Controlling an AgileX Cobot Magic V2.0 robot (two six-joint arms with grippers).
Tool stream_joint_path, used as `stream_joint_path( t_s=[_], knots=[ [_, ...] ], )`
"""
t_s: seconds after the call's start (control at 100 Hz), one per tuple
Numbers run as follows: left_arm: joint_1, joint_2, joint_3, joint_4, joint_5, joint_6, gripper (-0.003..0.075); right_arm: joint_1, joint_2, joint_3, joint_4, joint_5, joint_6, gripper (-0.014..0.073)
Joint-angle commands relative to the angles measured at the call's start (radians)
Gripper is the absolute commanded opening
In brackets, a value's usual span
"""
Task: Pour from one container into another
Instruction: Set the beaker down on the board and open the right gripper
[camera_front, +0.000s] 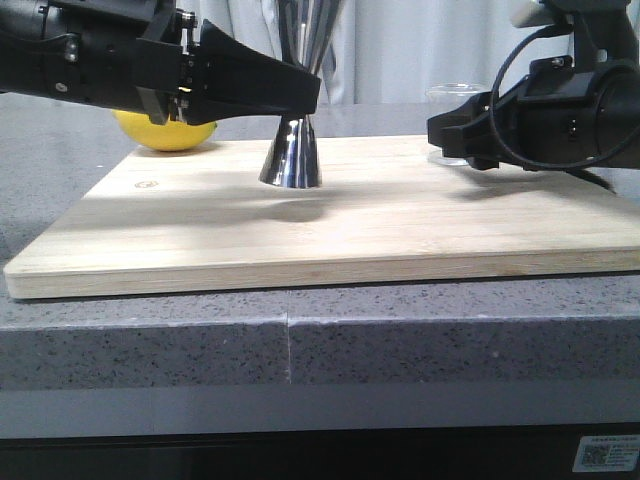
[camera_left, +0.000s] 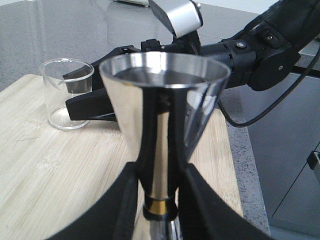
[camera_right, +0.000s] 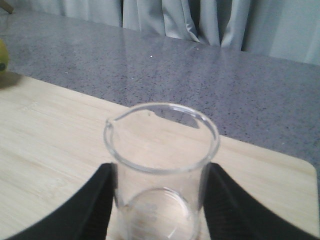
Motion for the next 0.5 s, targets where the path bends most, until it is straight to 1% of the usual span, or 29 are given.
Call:
stream_joint_path(
  t_s=[0.0, 0.49],
  knots=[
    [-0.008, -0.043, -0.029, -0.069, 0.116, 0.003, 0.0137, -0.007, -0.033, -0.022, 0.014, -0.066, -0.021, 0.0151],
    [-0.008, -0.043, -0.029, -0.069, 0.116, 0.003, 0.0137, -0.007, -0.032, -0.022, 0.014, -0.055, -0.025, 0.0151]
  ],
)
